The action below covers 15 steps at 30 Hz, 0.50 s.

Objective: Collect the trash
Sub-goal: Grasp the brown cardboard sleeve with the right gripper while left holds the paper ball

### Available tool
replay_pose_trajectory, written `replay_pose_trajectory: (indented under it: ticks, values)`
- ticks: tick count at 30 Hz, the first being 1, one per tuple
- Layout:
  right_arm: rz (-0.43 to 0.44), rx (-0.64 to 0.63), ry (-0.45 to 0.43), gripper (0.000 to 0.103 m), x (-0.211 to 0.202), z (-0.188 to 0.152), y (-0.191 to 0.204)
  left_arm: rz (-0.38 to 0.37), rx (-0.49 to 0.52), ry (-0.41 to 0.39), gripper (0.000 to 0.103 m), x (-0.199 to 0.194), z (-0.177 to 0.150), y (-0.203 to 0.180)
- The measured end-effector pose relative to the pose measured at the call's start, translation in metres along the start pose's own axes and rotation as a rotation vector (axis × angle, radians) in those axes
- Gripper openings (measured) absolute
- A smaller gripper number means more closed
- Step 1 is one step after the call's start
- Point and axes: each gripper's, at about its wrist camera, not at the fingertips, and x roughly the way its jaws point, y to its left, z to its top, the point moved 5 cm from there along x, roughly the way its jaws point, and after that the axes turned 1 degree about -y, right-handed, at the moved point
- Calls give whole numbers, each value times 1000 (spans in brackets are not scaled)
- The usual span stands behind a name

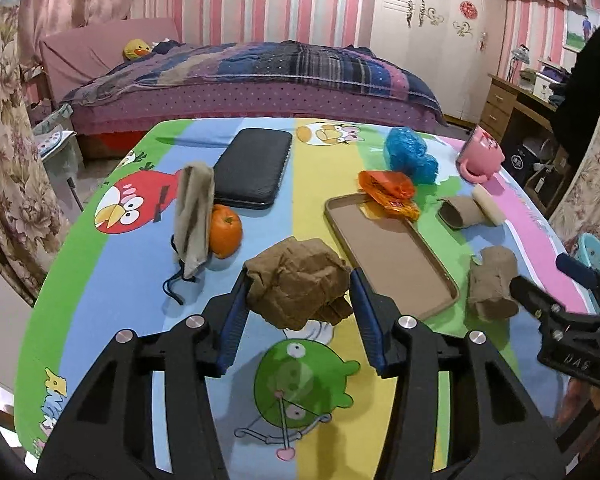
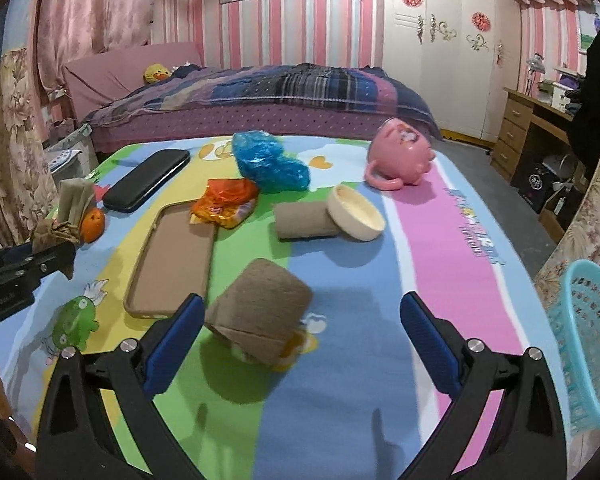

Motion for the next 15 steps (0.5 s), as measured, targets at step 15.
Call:
replay_pose_trajectory:
  ticks: [15]
  values:
    - [93, 42, 127, 75, 34, -6, 10, -9, -32, 7, 49, 5, 3, 5]
